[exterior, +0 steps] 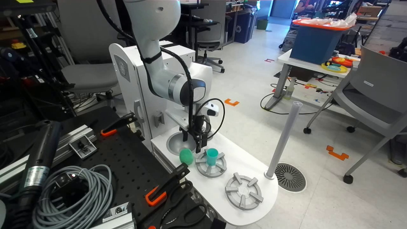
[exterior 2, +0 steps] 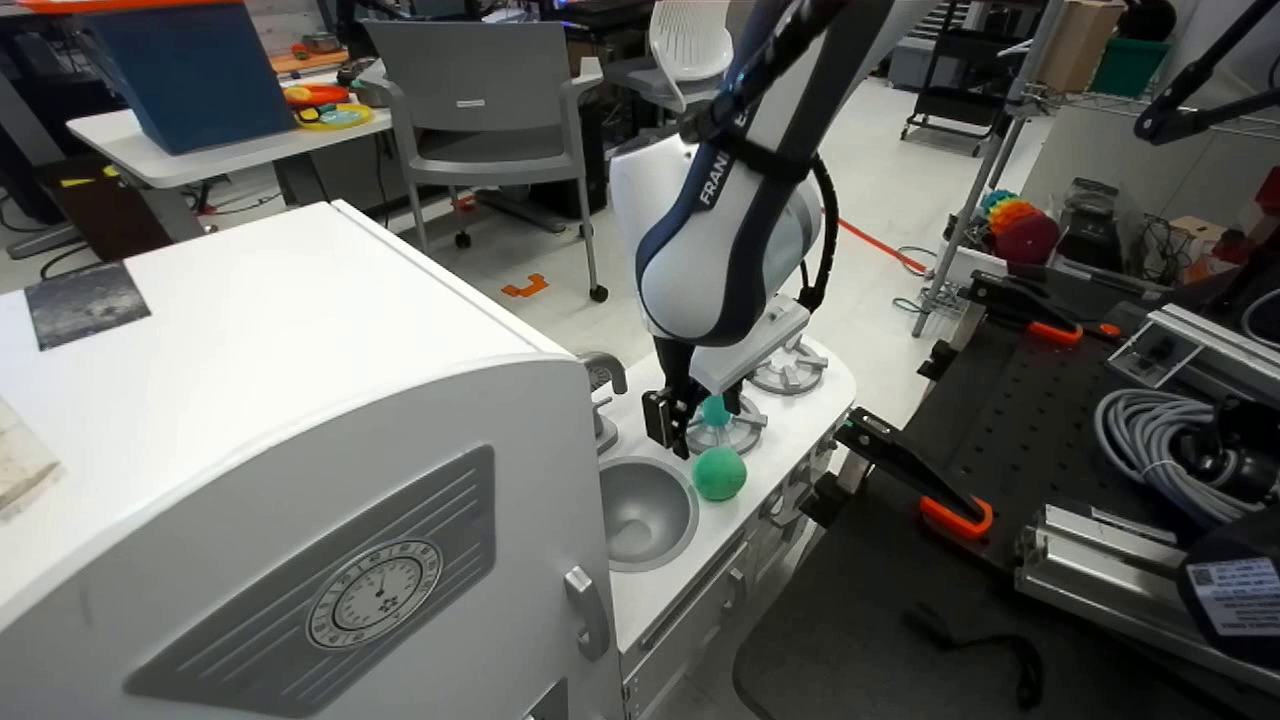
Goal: Put the green plush toy in the sink.
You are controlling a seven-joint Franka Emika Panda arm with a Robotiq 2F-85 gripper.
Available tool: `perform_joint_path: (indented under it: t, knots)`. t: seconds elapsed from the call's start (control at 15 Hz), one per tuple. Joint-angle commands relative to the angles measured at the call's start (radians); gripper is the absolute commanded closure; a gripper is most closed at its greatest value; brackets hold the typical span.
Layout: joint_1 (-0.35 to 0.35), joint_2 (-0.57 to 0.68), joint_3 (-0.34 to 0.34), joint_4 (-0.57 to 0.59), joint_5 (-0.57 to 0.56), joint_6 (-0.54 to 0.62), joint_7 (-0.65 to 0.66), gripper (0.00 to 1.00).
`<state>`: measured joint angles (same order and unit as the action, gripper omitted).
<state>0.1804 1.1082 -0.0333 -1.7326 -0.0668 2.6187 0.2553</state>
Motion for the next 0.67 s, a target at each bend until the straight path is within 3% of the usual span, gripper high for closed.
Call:
perform_joint_path:
  t: [0.0, 0.33, 0.4, 0.47, 0.6]
  knots:
    - [0.038, 0.103, -0.012, 0.131, 0.027, -0.084, 0.035, 0.0]
    - [0.053, 0.195, -0.015, 0.241, 0.051, -0.157, 0.081, 0.0]
    - [0.051, 0.209, -0.016, 0.258, 0.056, -0.162, 0.092, 0.25]
    - [0.049, 0.221, -0.018, 0.275, 0.06, -0.168, 0.098, 0.26]
    - [0.045, 0.225, -0.011, 0.285, 0.067, -0.168, 0.102, 0.42]
